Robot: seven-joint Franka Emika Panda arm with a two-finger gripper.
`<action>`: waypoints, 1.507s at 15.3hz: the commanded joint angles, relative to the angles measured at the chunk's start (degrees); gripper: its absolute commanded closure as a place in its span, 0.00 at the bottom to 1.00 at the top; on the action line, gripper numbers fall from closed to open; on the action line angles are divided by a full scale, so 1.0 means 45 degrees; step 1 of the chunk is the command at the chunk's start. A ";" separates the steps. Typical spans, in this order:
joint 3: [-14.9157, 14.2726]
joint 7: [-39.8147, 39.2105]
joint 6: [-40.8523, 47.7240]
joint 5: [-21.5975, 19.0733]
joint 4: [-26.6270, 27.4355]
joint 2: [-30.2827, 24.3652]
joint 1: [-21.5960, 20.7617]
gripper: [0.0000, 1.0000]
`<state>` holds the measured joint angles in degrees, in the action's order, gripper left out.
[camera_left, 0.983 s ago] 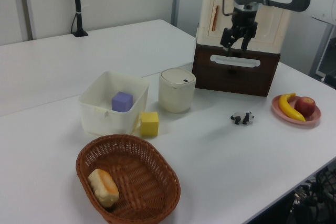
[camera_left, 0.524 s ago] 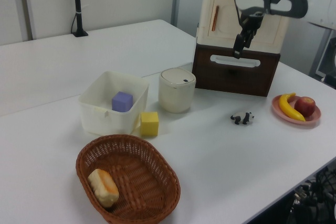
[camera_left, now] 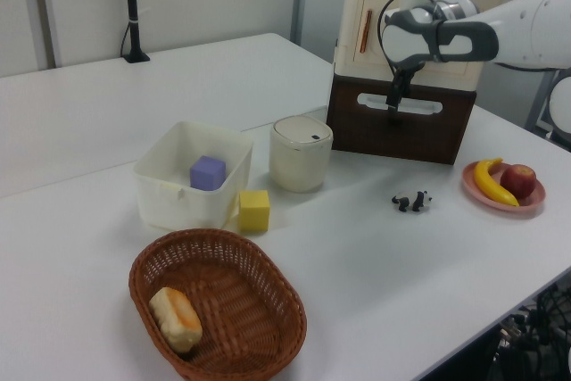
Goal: Slide the drawer open
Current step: 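Move the open gripper toward the white handle of the wooden drawer, then lower the gripper and hook it onto the drawer's white handle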
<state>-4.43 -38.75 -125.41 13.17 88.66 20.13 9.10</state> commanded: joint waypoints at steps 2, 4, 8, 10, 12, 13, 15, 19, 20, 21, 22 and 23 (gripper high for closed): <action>-0.0070 -0.0179 -0.0998 0.0823 0.0239 0.0429 -0.0049 0.21; -0.0070 -0.0198 -0.0998 0.0863 0.0239 0.0546 -0.0069 0.21; -0.0070 -0.0257 -0.1018 0.1389 0.0278 0.0606 -0.0088 0.23; -0.0050 -0.0296 -0.1018 0.1390 0.0298 0.0703 -0.0108 0.24; -0.0050 -0.0491 -0.0998 0.1390 0.0375 0.0684 -0.0108 0.24; -0.0050 -0.0530 -0.0998 0.1390 0.0473 0.0684 -0.0108 0.24; 0.0008 -0.0531 -0.0940 0.1332 0.0532 0.0684 -0.0108 0.24; 0.0086 -0.0569 -0.0822 0.1195 0.0960 0.0567 -0.0186 0.24; 0.0086 -0.0550 -0.0803 0.1176 0.1117 0.0509 -0.0206 0.24; 0.0106 -0.0550 -0.0706 0.1156 0.1234 0.0411 -0.0225 0.24; 0.0106 -0.0569 -0.0454 0.1156 0.1293 0.0314 -0.0245 0.24; 0.0106 -0.0589 -0.0200 0.1156 0.1294 0.0216 -0.0341 0.24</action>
<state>-4.14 -40.44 -128.78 18.48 90.70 24.18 8.68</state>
